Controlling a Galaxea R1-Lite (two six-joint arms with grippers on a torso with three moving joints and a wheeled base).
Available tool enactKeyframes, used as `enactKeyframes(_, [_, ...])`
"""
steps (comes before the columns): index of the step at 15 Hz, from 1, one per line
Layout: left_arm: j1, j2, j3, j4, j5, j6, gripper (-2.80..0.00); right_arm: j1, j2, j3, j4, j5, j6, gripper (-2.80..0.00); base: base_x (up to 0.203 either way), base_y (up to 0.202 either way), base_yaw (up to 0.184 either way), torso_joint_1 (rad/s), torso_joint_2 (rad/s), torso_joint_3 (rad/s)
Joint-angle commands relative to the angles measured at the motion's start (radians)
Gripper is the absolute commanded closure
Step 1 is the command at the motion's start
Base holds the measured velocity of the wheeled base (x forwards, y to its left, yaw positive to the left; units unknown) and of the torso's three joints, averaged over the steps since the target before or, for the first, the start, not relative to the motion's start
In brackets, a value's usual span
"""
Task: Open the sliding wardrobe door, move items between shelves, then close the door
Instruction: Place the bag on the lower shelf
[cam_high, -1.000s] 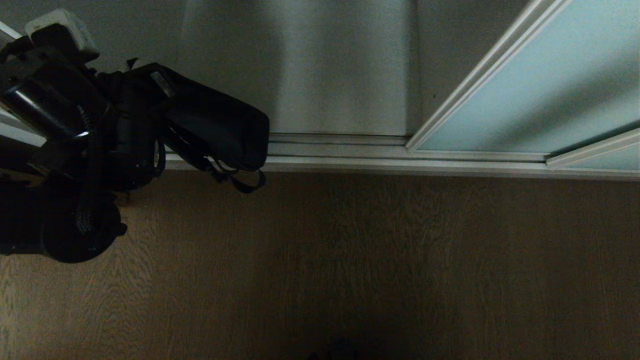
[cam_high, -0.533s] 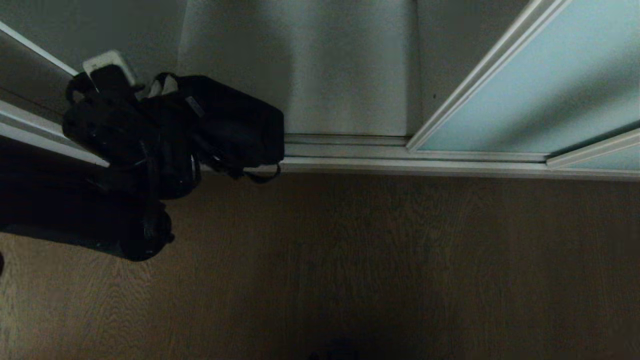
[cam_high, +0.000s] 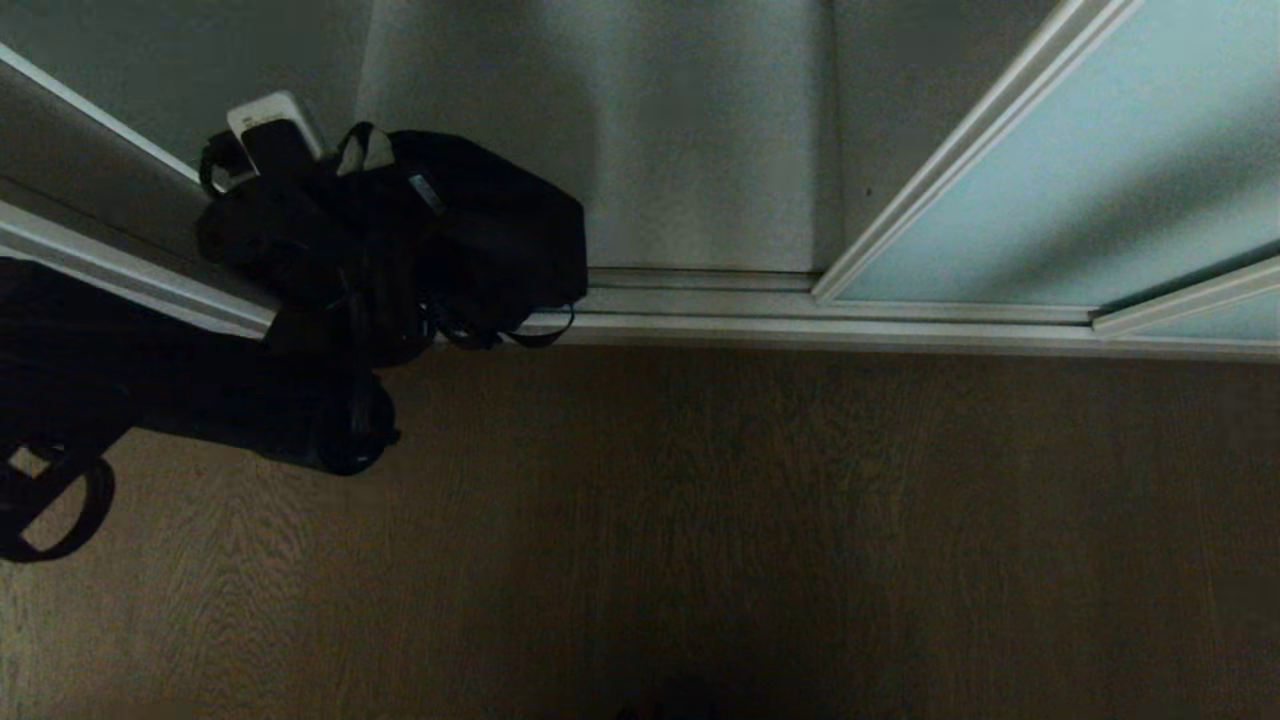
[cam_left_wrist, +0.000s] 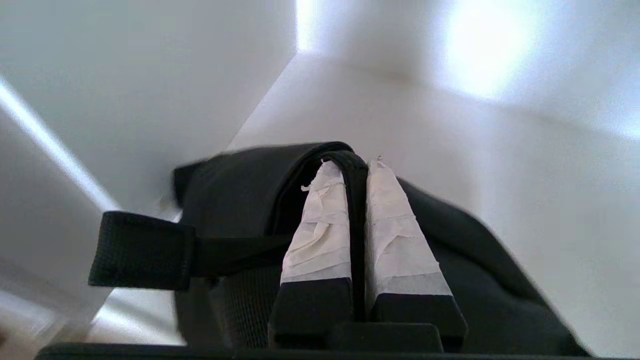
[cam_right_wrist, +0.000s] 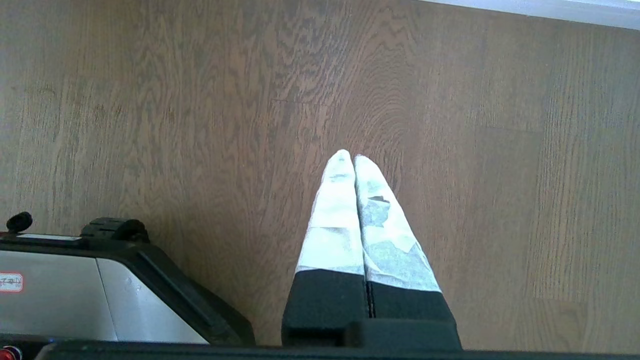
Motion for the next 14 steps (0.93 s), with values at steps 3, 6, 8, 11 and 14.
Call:
enactKeyframes(3, [0.008, 0.16, -0.173, -0.011, -0.038, 0.024, 0.0, 0.0, -0.003, 0.0, 0.0, 0.001, -0.001, 0.0, 0.0, 0.0, 0.0, 0.0, 0.0, 0.0])
enactKeyframes(6, [0.026, 0.303, -0.357, -0.011, -0.055, 0.045, 0.0, 0.0, -0.003, 0.0, 0.0, 0.0, -0.001, 0.0, 0.0, 0.0, 0.0, 0.0, 0.0, 0.0])
enactKeyframes(8, [0.042, 0.382, -0.461, -0.011, -0.076, 0.063, 0.0, 0.0, -0.003, 0.0, 0.0, 0.0, 0.0, 0.0, 0.0, 0.0, 0.0, 0.0, 0.0, 0.0])
enactKeyframes(11, [0.072, 0.506, -0.641, -0.011, -0.114, 0.098, 0.0, 0.0, -0.003, 0.0, 0.0, 0.002, 0.0, 0.0, 0.0, 0.0, 0.0, 0.0, 0.0, 0.0])
enactKeyframes(14, [0.102, 0.582, -0.676, -0.011, -0.166, 0.122, 0.0, 0.0, -0.003, 0.0, 0.0, 0.0, -0.001, 0.0, 0.0, 0.0, 0.0, 0.0, 0.0, 0.0])
